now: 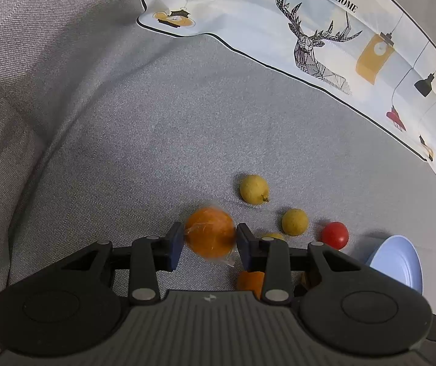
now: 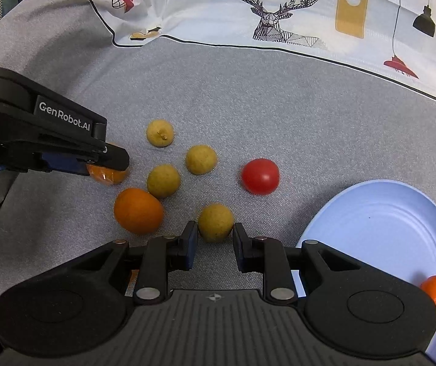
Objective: Organize fruits
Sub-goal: 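Carry the bagged mandarin and yellow fruit over the blue plate with both grippers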
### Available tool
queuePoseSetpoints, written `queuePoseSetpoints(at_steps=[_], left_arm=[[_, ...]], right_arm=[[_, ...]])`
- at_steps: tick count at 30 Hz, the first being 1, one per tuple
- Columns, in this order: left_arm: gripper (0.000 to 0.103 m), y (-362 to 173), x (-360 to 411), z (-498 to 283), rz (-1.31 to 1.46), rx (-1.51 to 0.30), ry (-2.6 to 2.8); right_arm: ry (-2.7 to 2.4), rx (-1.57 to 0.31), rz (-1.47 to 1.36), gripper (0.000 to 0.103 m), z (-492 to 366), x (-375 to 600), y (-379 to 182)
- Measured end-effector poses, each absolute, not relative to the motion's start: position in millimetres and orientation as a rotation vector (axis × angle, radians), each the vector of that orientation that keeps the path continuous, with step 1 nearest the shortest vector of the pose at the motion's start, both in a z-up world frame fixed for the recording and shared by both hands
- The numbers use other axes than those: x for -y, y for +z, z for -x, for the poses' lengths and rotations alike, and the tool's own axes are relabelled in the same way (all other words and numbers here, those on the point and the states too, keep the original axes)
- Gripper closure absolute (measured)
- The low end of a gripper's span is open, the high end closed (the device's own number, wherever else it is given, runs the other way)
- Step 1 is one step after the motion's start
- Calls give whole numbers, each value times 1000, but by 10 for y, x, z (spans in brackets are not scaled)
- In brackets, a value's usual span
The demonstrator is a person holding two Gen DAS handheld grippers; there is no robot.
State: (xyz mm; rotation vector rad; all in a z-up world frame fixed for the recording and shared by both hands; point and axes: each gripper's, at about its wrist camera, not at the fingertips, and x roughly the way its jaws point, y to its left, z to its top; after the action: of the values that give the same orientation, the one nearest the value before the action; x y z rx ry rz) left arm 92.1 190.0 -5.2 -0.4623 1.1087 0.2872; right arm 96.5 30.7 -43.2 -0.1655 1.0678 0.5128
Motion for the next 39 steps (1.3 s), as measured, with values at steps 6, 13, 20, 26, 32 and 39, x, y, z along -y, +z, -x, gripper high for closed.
queuePoseSetpoints(at_steps=[6, 13, 20, 26, 32, 39], left_arm=[[62, -61, -1890, -923, 455, -1110, 287], [62, -13, -1830, -904, 410, -1090, 286], [62, 78, -1793, -869, 401, -1080, 274], [62, 187, -1739, -852, 394, -1067, 265], [62, 303, -1643, -848, 384, -1044, 247], [62, 389, -1407, -861, 367, -1012, 176]], right_arm=[[509, -1064, 166, 77, -957, -322, -434], [492, -1004, 129, 77, -957, -253, -295], [492, -970, 124, 77, -919, -156, -151], [488, -949, 125, 77, -888, -87, -67], [481, -919, 118, 77, -866, -8, 32], [457, -883, 112, 77, -873, 244, 153]])
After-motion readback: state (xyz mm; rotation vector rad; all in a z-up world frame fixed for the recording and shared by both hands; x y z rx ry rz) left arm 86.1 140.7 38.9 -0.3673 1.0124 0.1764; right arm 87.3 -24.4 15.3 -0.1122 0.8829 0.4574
